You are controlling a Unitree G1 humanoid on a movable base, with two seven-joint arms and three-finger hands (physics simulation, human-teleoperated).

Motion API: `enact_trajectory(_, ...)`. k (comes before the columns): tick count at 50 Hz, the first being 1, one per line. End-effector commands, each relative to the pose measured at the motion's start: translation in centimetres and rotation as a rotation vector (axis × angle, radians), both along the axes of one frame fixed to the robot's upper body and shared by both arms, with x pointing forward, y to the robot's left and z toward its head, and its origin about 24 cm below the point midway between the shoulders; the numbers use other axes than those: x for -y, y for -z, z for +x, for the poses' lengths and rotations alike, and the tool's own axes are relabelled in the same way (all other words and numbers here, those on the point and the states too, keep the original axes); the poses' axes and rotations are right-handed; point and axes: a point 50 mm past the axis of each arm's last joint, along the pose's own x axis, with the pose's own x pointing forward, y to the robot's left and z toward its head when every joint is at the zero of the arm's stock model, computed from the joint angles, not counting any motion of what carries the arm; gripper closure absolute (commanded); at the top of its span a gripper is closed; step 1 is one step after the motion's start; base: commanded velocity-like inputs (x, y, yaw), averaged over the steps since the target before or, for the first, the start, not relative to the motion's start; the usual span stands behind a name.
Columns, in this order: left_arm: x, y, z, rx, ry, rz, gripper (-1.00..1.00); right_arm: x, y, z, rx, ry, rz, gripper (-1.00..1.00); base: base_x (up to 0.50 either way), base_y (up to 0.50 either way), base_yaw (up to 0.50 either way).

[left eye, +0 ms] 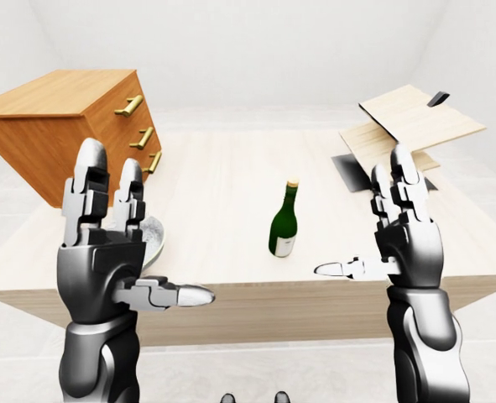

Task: Put the wine bottle on the wine rack.

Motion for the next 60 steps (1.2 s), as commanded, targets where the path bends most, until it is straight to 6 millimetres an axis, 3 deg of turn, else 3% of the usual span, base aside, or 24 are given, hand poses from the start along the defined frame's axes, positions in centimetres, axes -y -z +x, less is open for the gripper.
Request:
enact_trajectory(1,0.4,-0.2,-0.5,0.012,0.01,0.007,-1.0,-0.1,0.4,0.2,-0.022,0.008,-0.028,-1.0,-0.48,0.16,0.0)
enact_trajectory(16,0.7,0.3,-0.4,-0.014,0.018,0.01,-1.0,0.0,0.7,0.1,-0.037,0.009,-0.023,-1.0,-0.48,-0.04,0.0)
enact_trajectory(45,0.6,1.4,-0.1,-0.074,0.016,0.021,-1.0,-0.4,-0.1,-0.7,0.007,-0.058,0.047,-1.0,0.0,-0.5,0.0)
enact_trajectory(60,0.8,1.2,-0.4,-0.064,0.022,0.027,-1.0,-0.6,1.3,-0.5,-0.062,-0.034,0.004,-1.0,0.0,0.0,0.37)
